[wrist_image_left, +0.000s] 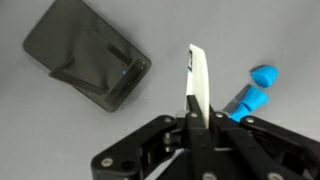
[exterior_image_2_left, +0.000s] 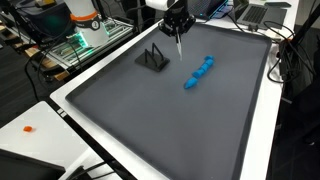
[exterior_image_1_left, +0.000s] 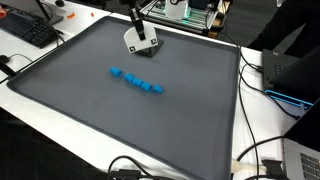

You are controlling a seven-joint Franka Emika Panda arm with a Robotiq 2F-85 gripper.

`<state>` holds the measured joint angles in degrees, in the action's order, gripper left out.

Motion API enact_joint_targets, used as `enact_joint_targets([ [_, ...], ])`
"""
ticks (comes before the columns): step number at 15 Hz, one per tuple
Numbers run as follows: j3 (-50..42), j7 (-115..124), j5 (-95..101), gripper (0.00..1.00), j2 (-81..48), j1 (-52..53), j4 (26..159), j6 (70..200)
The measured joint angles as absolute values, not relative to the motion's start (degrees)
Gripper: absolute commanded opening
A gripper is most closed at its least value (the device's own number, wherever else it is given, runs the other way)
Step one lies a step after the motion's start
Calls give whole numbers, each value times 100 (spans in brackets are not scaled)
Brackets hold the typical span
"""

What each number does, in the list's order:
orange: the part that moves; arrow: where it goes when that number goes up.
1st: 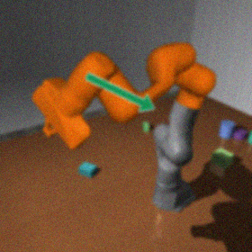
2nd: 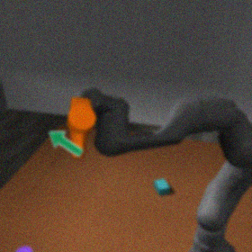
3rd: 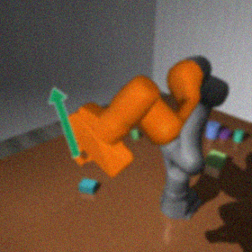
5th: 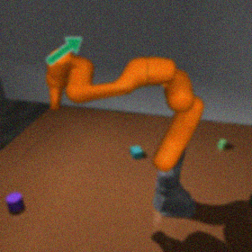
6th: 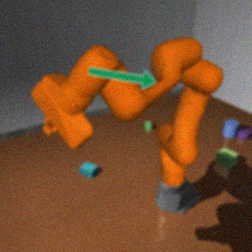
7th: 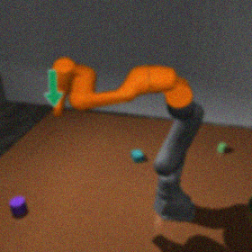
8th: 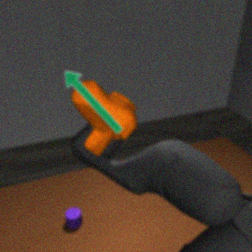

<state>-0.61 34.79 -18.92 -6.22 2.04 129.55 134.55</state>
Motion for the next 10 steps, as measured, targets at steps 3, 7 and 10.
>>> enact_joint_targets([
  [3,-62,3737,-2156,1,-481,184,13295,13580],
  [7,-76,4235,-2230,1,-374,144,13667,13754],
  [10,-86,4675,-2230,1,-334,129,13893,13935],
])
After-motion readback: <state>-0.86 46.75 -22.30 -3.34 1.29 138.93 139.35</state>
